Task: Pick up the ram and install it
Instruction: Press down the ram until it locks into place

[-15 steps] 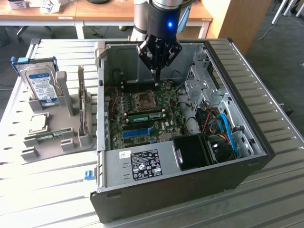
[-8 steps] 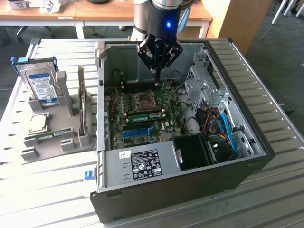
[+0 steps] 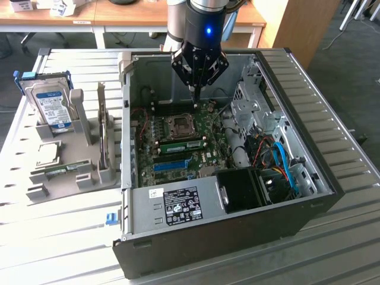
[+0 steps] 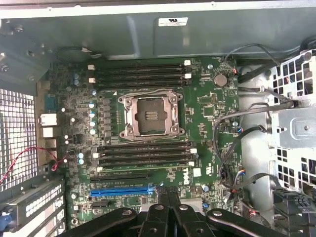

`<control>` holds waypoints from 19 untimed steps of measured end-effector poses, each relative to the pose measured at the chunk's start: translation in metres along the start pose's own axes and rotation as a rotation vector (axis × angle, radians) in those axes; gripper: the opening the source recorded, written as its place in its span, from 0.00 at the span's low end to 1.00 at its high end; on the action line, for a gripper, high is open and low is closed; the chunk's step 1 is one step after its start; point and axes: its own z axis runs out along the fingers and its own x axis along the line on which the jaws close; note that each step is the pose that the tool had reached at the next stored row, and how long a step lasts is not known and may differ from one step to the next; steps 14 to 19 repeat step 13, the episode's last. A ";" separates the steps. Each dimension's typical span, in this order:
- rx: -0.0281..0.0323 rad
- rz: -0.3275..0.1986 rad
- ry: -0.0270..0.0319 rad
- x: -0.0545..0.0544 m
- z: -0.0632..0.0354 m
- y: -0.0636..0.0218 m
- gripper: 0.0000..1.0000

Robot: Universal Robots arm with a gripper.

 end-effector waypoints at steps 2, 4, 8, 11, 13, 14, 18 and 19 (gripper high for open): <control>0.0000 0.000 0.0000 0.000 0.0000 0.0000 0.11; 0.0000 0.000 0.0000 0.000 0.0000 0.0000 0.11; 0.0099 0.000 0.0119 -0.002 0.0000 0.0002 0.11; 0.0099 0.000 0.0119 -0.002 0.0000 0.0002 0.11; 0.0099 0.000 0.0119 -0.002 0.0001 0.0002 0.11; 0.0099 0.000 0.0119 -0.002 0.0001 0.0002 0.11; 0.0099 0.000 0.0119 -0.002 0.0001 0.0002 0.11; 0.0099 0.000 0.0119 -0.002 0.0001 0.0002 0.11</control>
